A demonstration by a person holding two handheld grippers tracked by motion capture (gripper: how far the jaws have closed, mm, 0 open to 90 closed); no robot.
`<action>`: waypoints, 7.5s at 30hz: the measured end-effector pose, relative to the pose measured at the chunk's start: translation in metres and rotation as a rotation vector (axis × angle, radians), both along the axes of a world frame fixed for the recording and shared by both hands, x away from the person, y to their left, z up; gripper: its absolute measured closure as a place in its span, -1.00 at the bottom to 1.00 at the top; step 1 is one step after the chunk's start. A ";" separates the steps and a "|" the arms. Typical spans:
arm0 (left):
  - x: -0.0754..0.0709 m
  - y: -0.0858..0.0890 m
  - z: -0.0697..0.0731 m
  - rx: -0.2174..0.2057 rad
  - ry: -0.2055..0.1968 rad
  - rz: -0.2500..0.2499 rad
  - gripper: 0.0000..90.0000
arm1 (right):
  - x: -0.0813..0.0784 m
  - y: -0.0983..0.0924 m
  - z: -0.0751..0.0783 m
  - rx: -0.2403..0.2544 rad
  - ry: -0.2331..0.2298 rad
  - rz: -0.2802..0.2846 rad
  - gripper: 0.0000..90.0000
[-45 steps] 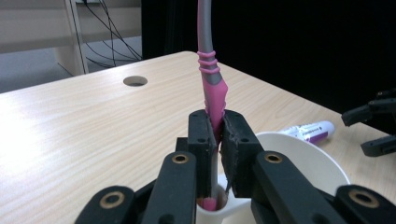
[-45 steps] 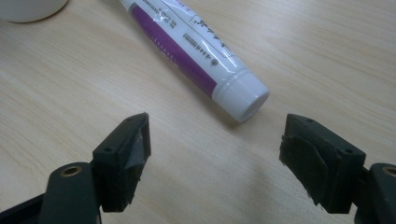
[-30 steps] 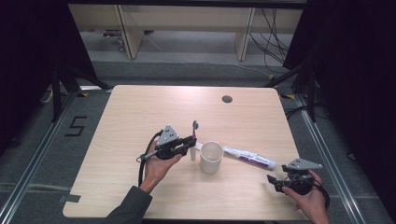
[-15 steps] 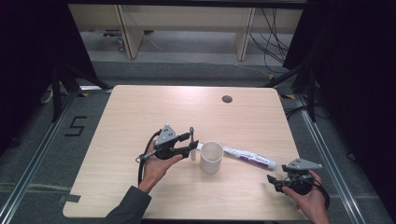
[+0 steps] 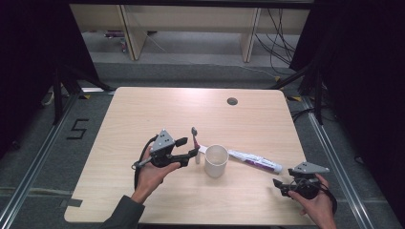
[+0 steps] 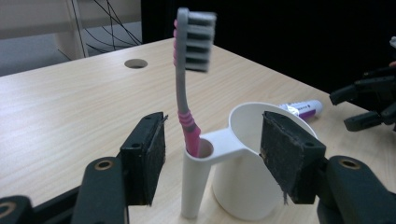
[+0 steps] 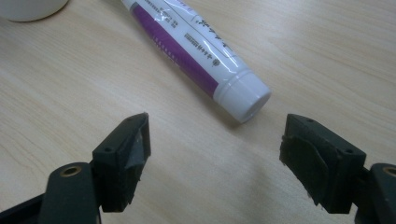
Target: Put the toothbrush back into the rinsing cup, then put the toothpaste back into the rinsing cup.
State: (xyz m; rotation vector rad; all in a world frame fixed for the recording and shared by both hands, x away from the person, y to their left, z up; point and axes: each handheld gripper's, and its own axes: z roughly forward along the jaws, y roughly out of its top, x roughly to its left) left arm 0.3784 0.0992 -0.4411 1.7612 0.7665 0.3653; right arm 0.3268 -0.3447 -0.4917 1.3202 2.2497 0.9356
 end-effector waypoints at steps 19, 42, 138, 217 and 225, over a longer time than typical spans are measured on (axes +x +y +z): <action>-0.016 0.019 -0.010 0.049 0.052 0.018 -0.35 | 0.003 -0.004 0.000 -0.044 -0.037 0.028 -0.45; -0.038 0.042 -0.032 0.145 0.132 0.052 -0.51 | 0.002 -0.003 -0.001 0.000 0.002 0.011 -0.45; -0.080 0.065 -0.057 0.359 0.147 0.044 -0.57 | 0.102 0.084 0.017 -0.360 0.186 0.382 -0.01; -0.082 0.062 -0.059 0.374 0.159 0.034 -0.54 | 0.117 0.115 0.021 -0.604 0.491 0.538 0.69; -0.082 0.062 -0.059 0.368 0.160 0.033 -0.54 | 0.120 0.115 0.019 -0.613 0.490 0.562 0.69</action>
